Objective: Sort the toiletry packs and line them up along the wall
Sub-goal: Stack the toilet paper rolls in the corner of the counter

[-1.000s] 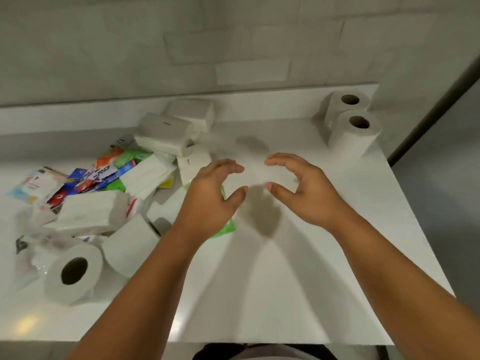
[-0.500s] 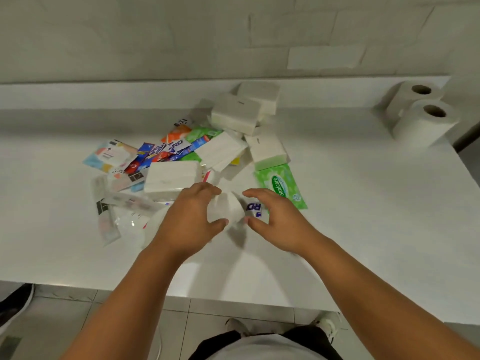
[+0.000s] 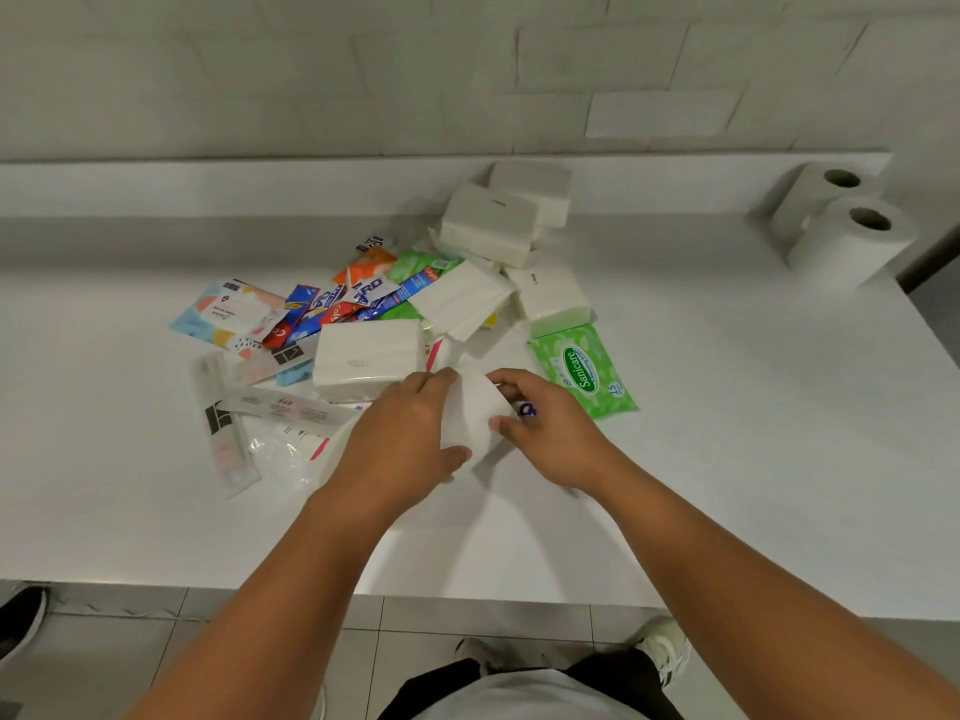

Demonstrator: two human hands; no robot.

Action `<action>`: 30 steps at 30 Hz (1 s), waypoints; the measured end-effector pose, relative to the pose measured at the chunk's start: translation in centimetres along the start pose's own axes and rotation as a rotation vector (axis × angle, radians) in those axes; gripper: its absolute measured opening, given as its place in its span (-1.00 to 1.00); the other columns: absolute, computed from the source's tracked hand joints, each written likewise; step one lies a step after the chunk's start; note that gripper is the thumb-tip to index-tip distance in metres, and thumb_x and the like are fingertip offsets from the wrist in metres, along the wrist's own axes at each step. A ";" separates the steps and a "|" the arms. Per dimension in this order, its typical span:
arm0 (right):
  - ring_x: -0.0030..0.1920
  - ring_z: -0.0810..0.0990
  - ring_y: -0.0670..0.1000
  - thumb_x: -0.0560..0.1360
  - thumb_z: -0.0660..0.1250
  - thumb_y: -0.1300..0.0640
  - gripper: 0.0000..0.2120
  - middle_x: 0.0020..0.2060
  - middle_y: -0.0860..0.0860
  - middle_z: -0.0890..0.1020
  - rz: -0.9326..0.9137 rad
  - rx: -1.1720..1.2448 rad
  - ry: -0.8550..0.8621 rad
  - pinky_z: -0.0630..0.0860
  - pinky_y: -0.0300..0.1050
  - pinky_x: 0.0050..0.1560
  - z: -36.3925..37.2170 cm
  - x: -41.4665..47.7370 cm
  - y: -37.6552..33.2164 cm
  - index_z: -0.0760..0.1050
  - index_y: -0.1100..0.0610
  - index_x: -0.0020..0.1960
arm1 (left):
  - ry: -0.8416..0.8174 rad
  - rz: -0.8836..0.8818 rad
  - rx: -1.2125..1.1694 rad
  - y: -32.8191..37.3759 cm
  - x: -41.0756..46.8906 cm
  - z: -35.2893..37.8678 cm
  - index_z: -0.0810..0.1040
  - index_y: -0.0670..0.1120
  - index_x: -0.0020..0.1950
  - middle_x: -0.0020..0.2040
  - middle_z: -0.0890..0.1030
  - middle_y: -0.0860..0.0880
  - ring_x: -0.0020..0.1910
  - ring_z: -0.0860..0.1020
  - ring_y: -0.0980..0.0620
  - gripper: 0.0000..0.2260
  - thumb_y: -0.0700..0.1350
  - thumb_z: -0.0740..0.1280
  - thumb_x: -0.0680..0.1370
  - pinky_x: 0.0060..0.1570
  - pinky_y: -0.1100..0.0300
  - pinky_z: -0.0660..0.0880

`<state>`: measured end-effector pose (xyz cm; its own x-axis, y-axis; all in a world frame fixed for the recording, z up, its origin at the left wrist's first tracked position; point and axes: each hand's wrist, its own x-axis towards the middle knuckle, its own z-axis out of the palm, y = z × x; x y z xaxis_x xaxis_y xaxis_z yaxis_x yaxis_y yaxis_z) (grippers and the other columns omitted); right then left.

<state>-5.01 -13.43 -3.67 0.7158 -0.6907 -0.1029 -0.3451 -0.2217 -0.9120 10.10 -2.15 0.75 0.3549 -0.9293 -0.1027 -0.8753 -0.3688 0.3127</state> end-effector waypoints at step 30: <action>0.34 0.51 -0.02 0.48 0.47 0.22 -0.48 0.29 -0.03 0.57 -0.001 0.394 0.254 0.46 0.09 0.35 -23.5 -7.6 6.3 0.43 0.04 0.40 | -0.162 0.209 -0.785 21.9 10.9 5.6 0.25 0.26 0.34 0.28 0.47 0.29 0.29 0.44 0.28 -0.26 -0.01 0.63 0.33 0.34 0.07 0.44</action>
<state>-26.91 -25.79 0.67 0.5276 -0.8482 -0.0462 -0.0528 0.0216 -0.9984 -7.00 -20.50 1.13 0.1057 -0.9908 -0.0850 -0.4131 -0.1216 0.9026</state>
